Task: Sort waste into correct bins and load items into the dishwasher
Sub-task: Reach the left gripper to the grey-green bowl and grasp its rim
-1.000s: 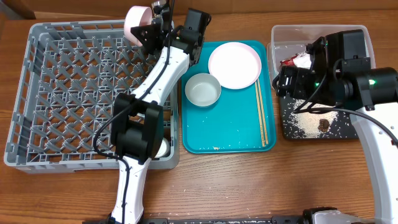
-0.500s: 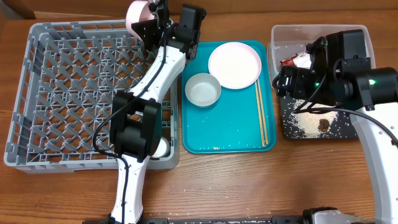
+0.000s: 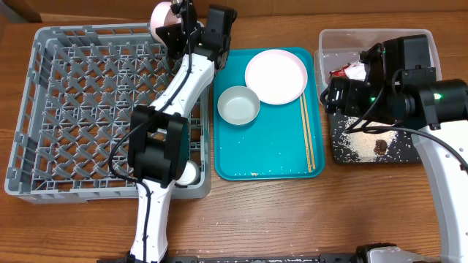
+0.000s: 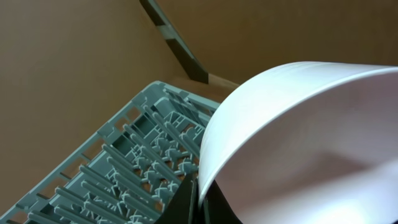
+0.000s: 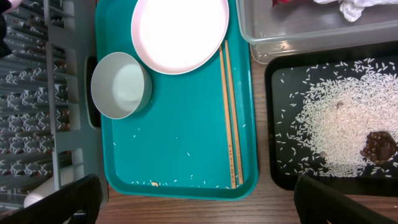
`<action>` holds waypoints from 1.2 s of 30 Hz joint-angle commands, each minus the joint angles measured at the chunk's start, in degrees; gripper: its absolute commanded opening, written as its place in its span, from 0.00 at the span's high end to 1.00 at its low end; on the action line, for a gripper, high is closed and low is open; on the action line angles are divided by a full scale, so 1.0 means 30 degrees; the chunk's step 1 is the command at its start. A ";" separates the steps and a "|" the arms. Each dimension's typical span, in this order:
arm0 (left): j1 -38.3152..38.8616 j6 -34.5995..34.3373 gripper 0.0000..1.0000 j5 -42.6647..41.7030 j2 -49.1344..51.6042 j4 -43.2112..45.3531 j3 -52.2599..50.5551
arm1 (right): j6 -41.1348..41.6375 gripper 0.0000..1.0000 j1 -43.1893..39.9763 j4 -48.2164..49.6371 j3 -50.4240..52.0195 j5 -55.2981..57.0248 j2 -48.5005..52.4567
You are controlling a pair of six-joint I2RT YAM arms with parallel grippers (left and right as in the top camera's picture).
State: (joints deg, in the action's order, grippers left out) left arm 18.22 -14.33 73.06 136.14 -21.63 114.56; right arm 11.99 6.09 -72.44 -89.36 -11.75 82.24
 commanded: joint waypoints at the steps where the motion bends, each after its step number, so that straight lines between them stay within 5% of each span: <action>1: -0.0153 0.0277 0.96 0.0342 0.1020 -0.0073 0.0095 | 0.0051 0.00 0.0051 0.0117 -0.0233 0.0117 0.0022; 15: 0.1362 0.2856 0.95 0.1311 0.1362 -0.2047 0.0102 | 0.0051 0.00 0.0051 0.0117 -0.0233 0.0117 0.0022; 25: 0.2710 0.2820 0.55 -0.2805 0.1362 -0.5253 0.0102 | 0.0044 0.00 0.0051 0.0117 -0.0233 0.0117 0.0022; 36: 0.2936 0.1668 0.36 -1.1016 -0.0029 -0.7002 0.0474 | 0.0051 0.00 0.0051 0.0117 -0.0233 0.0117 0.0022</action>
State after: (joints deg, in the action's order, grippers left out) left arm 26.26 -6.87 59.57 136.35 -41.04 115.92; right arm 11.99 6.09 -72.47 -89.36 -11.77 82.26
